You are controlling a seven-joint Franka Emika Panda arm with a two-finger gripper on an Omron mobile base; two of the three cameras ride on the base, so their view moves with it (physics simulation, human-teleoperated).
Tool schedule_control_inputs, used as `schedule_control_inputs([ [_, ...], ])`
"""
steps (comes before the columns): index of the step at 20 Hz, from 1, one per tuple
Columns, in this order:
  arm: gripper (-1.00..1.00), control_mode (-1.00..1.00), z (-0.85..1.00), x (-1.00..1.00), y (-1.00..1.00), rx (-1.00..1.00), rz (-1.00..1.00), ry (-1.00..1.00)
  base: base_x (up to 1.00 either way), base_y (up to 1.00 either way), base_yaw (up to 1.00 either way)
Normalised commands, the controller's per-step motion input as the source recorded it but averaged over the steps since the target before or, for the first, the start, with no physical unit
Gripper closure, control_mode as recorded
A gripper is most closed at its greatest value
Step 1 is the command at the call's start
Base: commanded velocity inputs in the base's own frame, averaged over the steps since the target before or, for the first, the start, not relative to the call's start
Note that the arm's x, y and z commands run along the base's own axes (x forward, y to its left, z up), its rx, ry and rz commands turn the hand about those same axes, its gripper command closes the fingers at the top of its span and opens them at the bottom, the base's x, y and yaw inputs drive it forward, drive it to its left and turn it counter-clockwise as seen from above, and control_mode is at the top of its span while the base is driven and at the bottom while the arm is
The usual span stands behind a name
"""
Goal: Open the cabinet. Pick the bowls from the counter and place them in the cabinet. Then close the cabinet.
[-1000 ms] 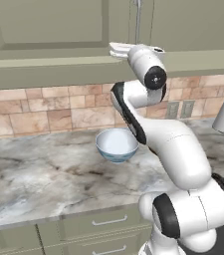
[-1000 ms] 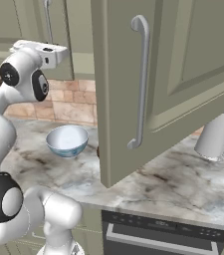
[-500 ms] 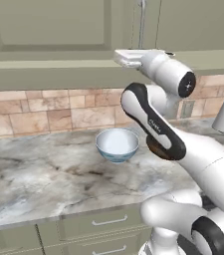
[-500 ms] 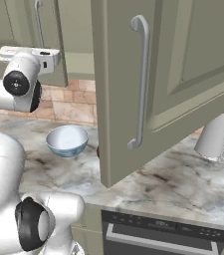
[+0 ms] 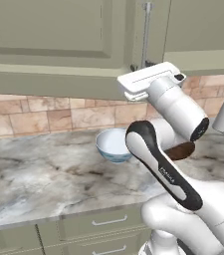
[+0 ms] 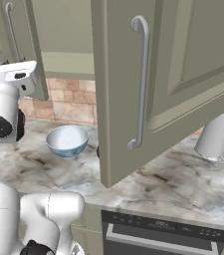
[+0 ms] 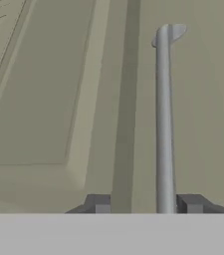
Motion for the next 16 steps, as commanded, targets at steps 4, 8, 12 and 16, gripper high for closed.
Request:
schedule_control_inputs([
  [4,1.00,-1.00,-0.23,-0.57,1.00,-0.01,-0.03,0.18,0.00,0.00,0.00],
  [8,1.00,-1.00,-0.09,-0.47,1.00,-0.03,0.00,0.31,0.00,0.00,0.00],
  [12,1.00,-1.00,-0.07,-0.50,1.00,-0.06,0.00,0.40,0.00,0.00,0.00],
  [16,1.00,-1.00,-0.07,-0.48,1.00,-0.07,0.00,0.44,0.00,0.00,0.00],
])
